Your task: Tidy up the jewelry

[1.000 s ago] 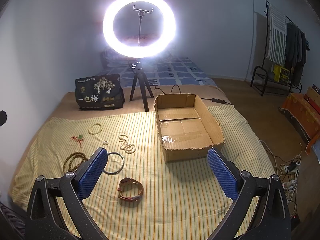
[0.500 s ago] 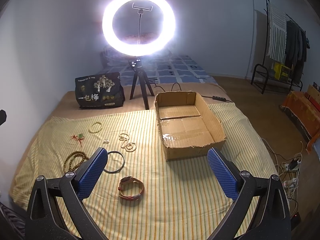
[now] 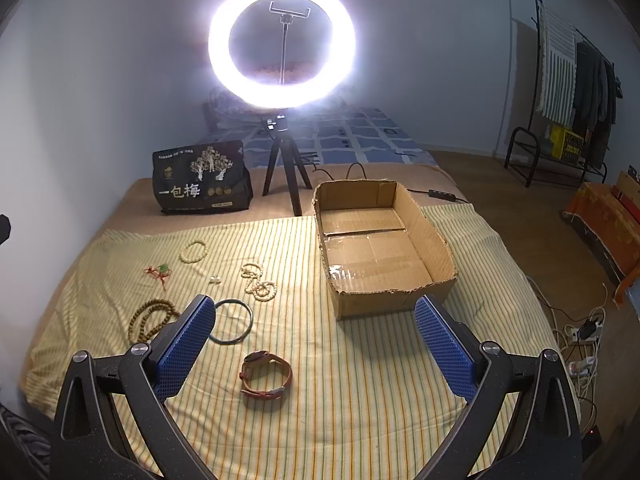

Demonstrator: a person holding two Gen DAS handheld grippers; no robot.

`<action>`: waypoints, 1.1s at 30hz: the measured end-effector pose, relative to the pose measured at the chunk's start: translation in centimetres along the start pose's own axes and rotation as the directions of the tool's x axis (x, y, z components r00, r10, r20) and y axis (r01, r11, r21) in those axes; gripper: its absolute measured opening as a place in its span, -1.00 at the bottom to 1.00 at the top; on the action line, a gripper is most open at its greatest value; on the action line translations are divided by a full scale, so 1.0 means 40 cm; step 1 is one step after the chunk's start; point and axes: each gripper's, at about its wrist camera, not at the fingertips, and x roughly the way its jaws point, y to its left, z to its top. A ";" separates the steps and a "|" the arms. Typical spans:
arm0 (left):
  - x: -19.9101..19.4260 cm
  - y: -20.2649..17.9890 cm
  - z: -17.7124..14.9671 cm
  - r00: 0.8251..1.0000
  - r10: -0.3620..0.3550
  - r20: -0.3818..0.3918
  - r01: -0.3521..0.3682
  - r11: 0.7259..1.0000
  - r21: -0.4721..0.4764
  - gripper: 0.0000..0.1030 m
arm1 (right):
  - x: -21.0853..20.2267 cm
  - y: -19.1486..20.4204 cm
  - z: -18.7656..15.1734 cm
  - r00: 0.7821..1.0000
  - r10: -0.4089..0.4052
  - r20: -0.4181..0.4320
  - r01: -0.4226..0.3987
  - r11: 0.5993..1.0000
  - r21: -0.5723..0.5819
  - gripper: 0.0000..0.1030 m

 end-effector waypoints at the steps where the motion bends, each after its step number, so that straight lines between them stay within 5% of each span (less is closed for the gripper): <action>1: 0.000 0.000 0.000 1.000 0.001 0.000 -0.001 1.000 0.000 0.98 | 0.000 0.000 -0.001 1.000 -0.001 0.000 0.001 1.000 -0.001 0.94; 33: 0.014 0.018 -0.020 0.999 0.033 -0.016 -0.033 0.999 0.011 0.98 | 0.007 0.007 -0.010 1.000 0.001 -0.021 -0.001 1.000 -0.012 0.94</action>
